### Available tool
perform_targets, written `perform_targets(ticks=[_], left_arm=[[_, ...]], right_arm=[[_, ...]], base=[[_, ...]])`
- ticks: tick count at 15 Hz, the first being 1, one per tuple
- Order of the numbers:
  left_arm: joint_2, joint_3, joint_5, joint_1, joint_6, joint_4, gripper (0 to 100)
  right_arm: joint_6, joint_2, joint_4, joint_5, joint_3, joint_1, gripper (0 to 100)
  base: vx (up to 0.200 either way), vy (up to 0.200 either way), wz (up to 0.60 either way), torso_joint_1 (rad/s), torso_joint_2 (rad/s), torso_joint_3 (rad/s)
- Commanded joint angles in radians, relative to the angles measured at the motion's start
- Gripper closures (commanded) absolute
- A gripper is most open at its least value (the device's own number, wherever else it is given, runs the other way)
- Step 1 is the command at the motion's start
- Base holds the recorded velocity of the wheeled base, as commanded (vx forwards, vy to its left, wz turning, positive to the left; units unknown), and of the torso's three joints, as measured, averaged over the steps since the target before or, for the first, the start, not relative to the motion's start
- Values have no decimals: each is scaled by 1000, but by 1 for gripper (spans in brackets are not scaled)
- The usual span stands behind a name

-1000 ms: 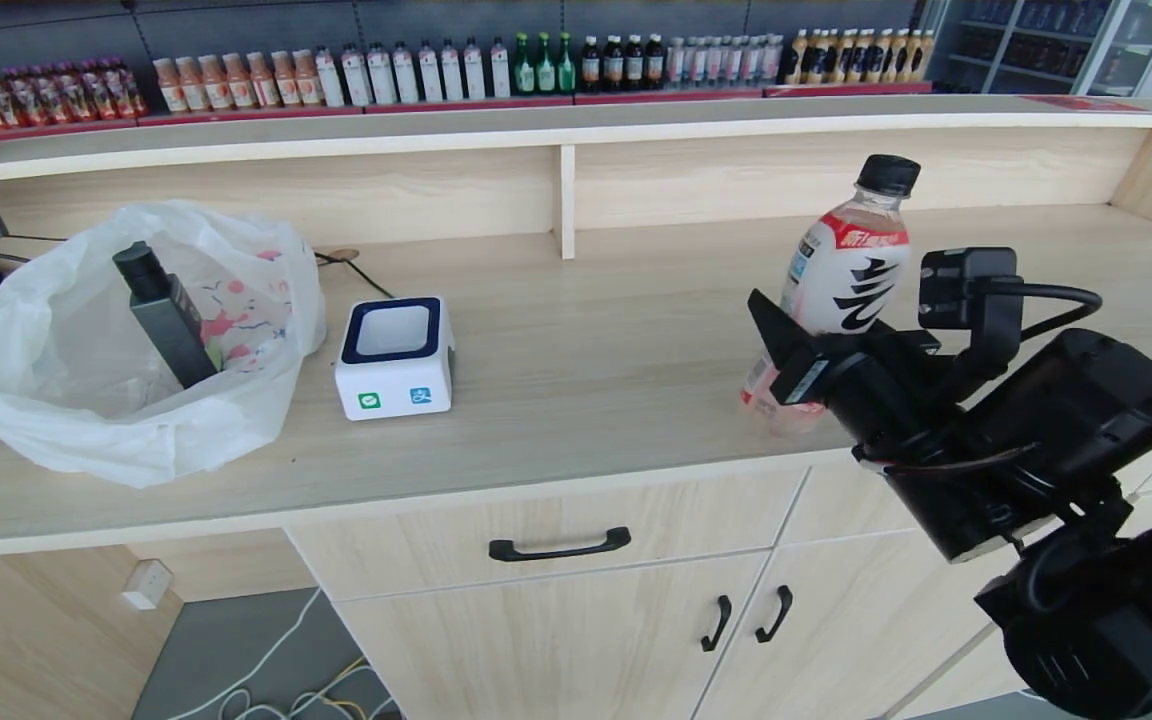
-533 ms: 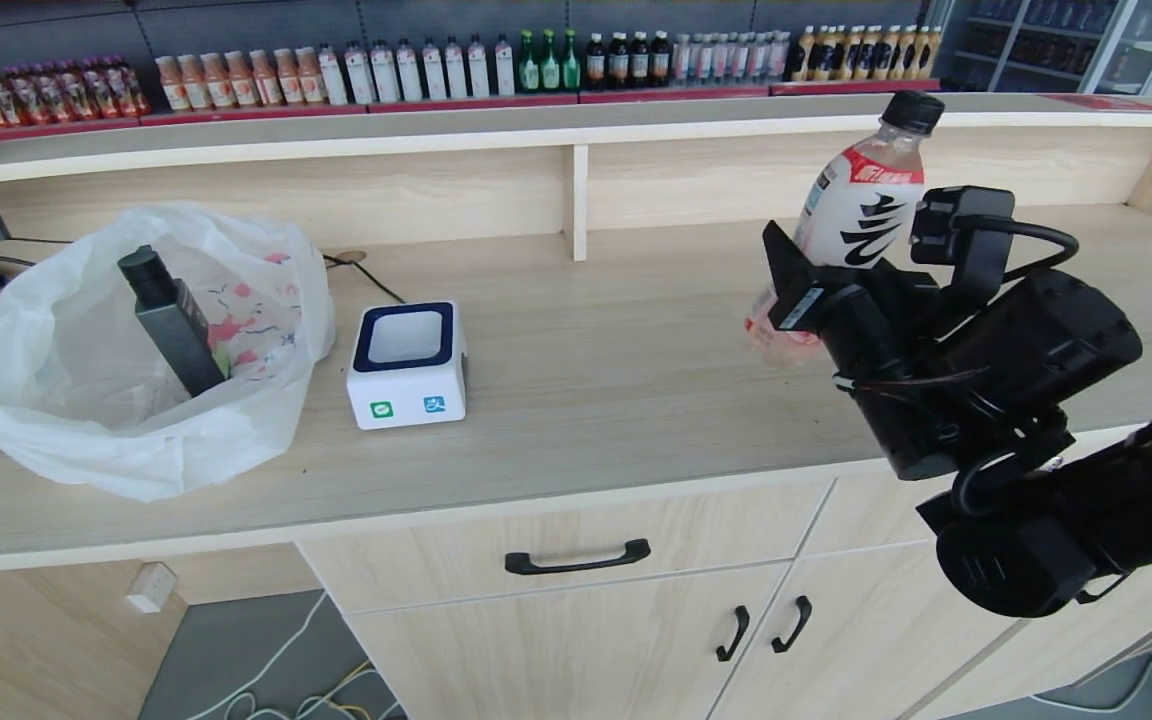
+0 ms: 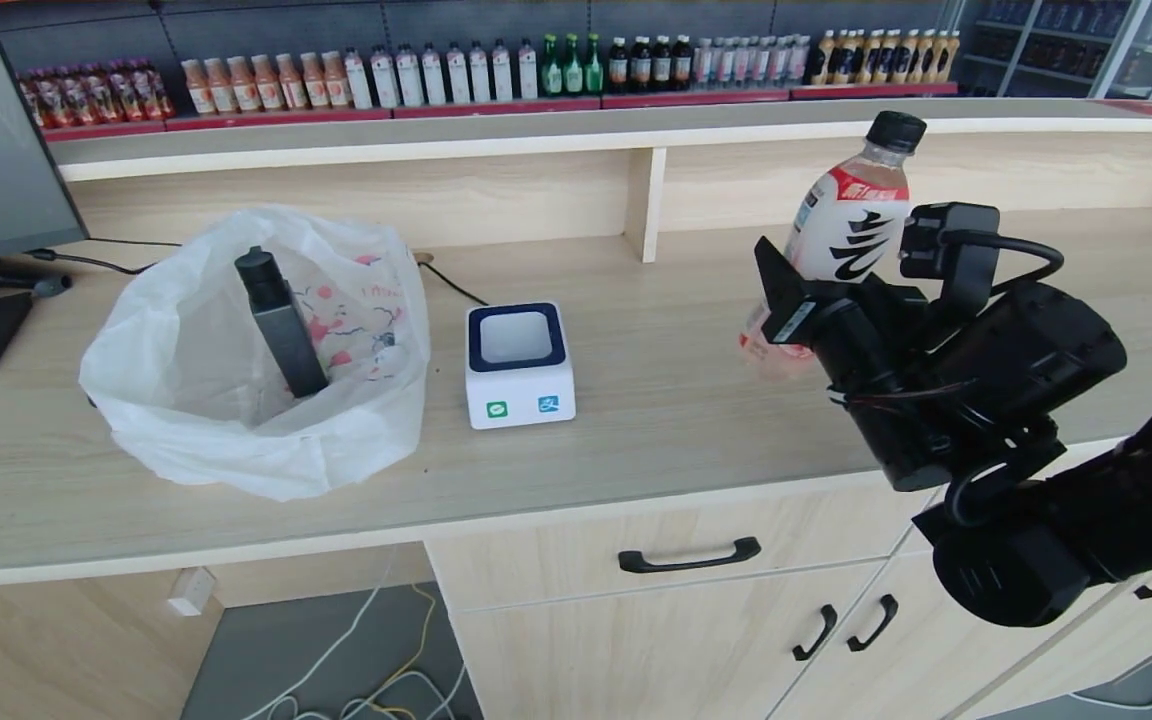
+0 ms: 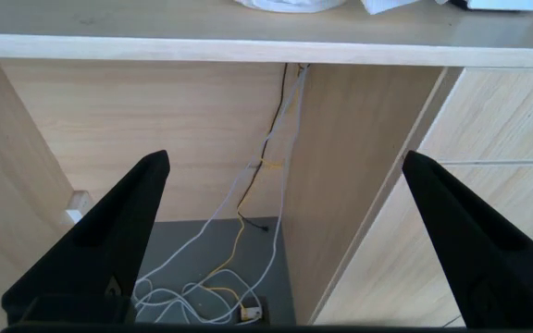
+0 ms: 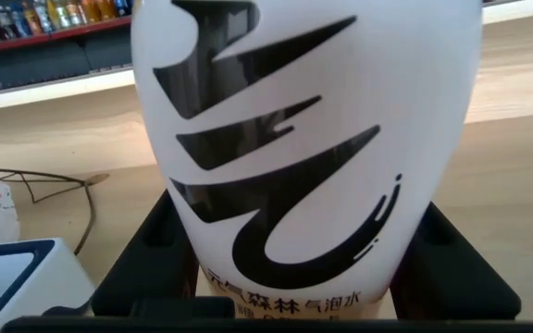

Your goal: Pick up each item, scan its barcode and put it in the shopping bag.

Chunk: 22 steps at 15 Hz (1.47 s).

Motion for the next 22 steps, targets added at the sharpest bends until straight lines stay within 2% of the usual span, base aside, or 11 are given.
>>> perform_targets(ticks=[1, 7, 16, 18, 20, 22], left_arm=[[0, 0, 0, -1, -1, 0, 0], [0, 0, 0, 1, -2, 0, 0], [0, 0, 0, 1, 1, 0, 0], [0, 0, 0, -1, 1, 0, 0], [0, 0, 0, -1, 1, 0, 0], [0, 0, 0, -1, 1, 0, 0]], right_arm=[[0, 0, 0, 0, 3, 6, 100], [7, -8, 0, -2, 21, 6, 100], [-4, -37, 0, -2, 57, 22, 100], [-15, -77, 0, 17, 106, 19, 100], [-98, -112, 0, 98, 112, 17, 100], [-202, -111, 9, 149, 47, 39, 100]], base=[[0, 200, 0, 7, -2, 7], [0, 200, 0, 5, 2, 1], [0, 0, 0, 0, 0, 0], [0, 0, 0, 0, 0, 0], [0, 0, 0, 0, 0, 0], [0, 0, 0, 0, 0, 0]])
